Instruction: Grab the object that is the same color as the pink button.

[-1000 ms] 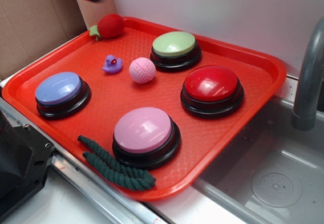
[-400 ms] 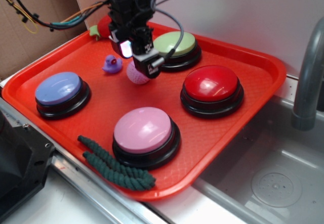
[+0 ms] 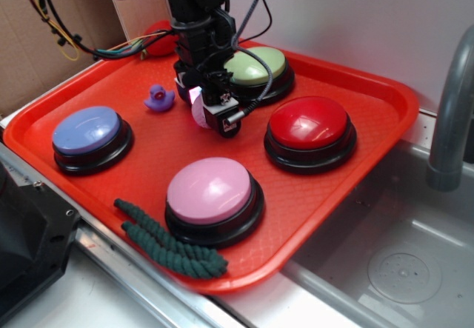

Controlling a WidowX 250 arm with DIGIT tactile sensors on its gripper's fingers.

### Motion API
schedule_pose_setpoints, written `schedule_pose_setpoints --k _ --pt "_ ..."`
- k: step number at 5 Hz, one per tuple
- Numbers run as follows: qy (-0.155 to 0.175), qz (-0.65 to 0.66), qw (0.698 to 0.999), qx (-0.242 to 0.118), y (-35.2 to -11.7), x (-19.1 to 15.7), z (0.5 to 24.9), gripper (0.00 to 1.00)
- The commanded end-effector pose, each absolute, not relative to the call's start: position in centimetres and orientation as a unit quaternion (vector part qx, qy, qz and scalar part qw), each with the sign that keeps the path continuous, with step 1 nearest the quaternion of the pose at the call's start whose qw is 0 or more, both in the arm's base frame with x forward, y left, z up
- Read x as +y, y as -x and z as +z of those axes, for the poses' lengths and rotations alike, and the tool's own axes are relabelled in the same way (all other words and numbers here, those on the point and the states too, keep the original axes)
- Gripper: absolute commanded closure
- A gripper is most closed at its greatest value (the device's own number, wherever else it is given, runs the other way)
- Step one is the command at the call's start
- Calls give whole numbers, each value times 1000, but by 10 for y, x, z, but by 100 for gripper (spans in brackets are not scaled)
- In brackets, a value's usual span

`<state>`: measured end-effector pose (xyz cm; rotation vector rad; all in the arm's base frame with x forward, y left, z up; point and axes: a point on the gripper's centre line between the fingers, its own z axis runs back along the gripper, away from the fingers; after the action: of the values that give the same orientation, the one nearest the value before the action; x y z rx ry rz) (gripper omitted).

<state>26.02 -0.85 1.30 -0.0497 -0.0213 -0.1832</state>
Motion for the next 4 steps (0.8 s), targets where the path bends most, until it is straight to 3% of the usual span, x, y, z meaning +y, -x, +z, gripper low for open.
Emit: schedule_pose_setpoints --k 1,2,3,4 --pt "9 -82 995 -56 -238 -25 69 100" --pt "-30 -7 998 -51 -228 -17 118 100" --pt "-30 64 997 -36 -215 0 166 100" --pt "-38 73 995 -50 -208 11 192 100"
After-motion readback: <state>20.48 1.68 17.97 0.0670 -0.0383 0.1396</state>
